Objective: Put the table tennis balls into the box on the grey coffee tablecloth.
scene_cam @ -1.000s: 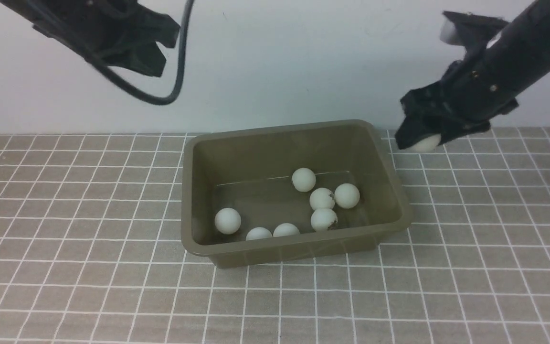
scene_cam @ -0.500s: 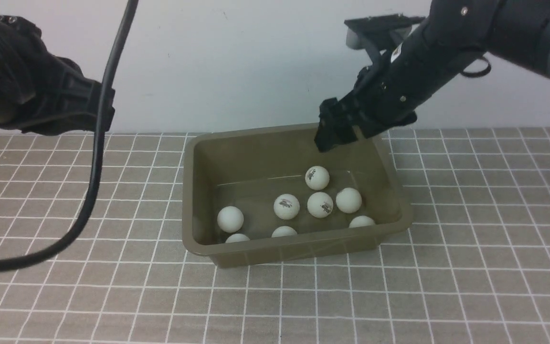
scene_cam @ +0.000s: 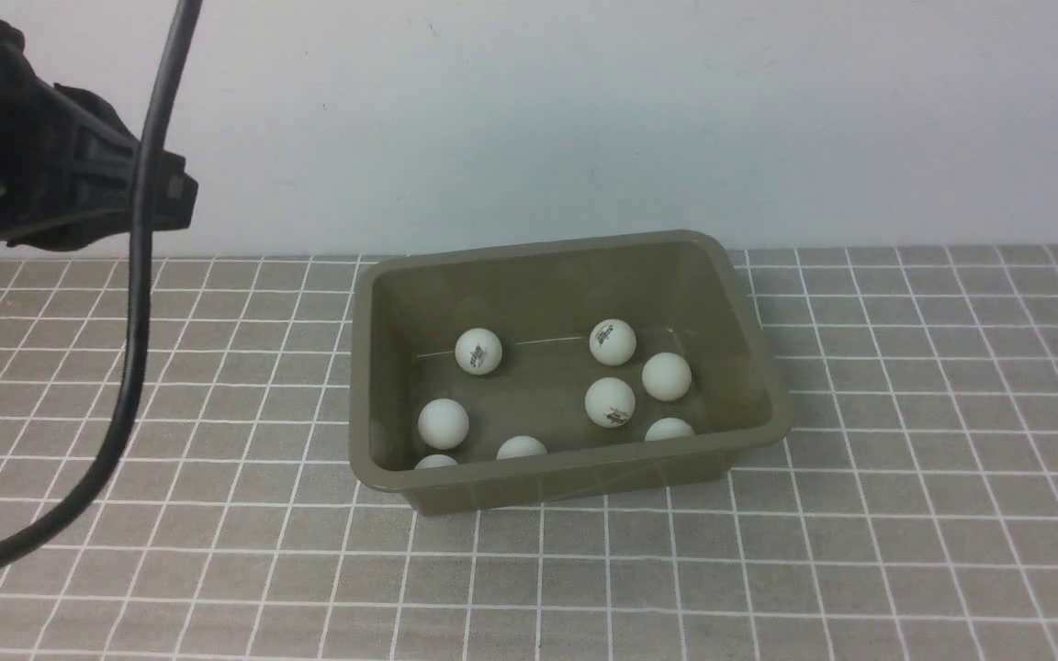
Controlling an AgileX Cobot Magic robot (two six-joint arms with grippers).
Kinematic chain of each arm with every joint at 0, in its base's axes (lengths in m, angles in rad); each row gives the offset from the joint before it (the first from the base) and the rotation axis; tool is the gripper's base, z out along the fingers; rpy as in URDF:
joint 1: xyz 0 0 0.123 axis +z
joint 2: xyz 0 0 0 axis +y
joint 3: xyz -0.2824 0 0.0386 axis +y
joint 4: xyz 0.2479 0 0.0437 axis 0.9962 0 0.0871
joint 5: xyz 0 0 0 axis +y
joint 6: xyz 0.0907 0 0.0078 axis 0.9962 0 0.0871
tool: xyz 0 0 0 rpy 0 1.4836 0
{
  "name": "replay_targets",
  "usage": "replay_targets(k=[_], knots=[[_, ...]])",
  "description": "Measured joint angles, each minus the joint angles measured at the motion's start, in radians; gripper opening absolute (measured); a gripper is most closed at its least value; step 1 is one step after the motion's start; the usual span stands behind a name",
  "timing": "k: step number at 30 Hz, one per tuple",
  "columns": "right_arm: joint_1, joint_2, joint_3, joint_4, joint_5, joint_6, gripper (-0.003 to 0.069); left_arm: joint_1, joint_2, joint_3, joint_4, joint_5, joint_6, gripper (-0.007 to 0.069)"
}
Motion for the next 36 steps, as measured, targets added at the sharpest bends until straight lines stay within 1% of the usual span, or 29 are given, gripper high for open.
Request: replay_targets(k=[3, 5, 6, 8, 11, 12, 13, 16, 18, 23, 25, 31, 36], knots=[[0.000, -0.218, 0.256, -0.041, -0.149, 0.015, -0.0013, 0.000, 0.000, 0.000, -0.029, -0.009, 0.017, -0.0005], [0.000, -0.411, 0.440, -0.078, -0.296, 0.026, -0.0013, 0.000, 0.000, 0.000, -0.058, -0.024, 0.039, -0.0005], [0.000, -0.450, 0.478, -0.086, -0.324, 0.033, -0.0013, 0.000, 0.000, 0.000, -0.064, -0.026, 0.045, -0.0005], [0.000, -0.677, 0.676, -0.131, -0.451, 0.096, -0.0013, 0.000, 0.000, 0.000, -0.095, -0.036, 0.071, -0.0005], [0.000, -0.879, 0.835, -0.208, -0.507, 0.196, -0.0013, 0.000, 0.000, 0.000, -0.129, -0.041, 0.100, -0.0005], [0.000, -0.937, 0.875, -0.254, -0.516, 0.250, -0.0013, 0.000, -0.001, 0.001, -0.137, -0.041, 0.108, -0.0005], [0.000, -0.957, 0.905, -0.286, -0.516, 0.287, -0.0013, 0.000, -0.002, 0.002, -0.143, -0.043, 0.115, -0.0005], [0.000, -0.970, 0.941, -0.378, -0.491, 0.404, -0.0013, 0.000, -0.035, 0.029, -0.160, -0.064, 0.126, -0.0005], [0.000, -0.970, 0.946, -0.424, -0.489, 0.447, -0.0013, 0.000, -0.075, 0.070, -0.148, -0.104, 0.122, -0.0005], [0.001, -0.971, 0.947, -0.467, -0.472, 0.464, -0.0013, 0.000, -0.204, 0.205, -0.097, -0.198, 0.084, -0.0005], [0.001, -0.971, 0.947, -0.470, -0.460, 0.464, -0.0013, 0.000, -0.305, 0.303, -0.070, -0.262, 0.077, -0.0005], [0.001, -0.972, 0.948, -0.471, -0.449, 0.466, -0.0013, 0.000, -0.509, 0.501, -0.071, -0.359, 0.073, -0.0005], [0.001, -0.972, 0.948, -0.472, -0.448, 0.466, -0.0013, 0.000, -0.631, 0.573, -0.103, -0.357, 0.071, -0.0005]])
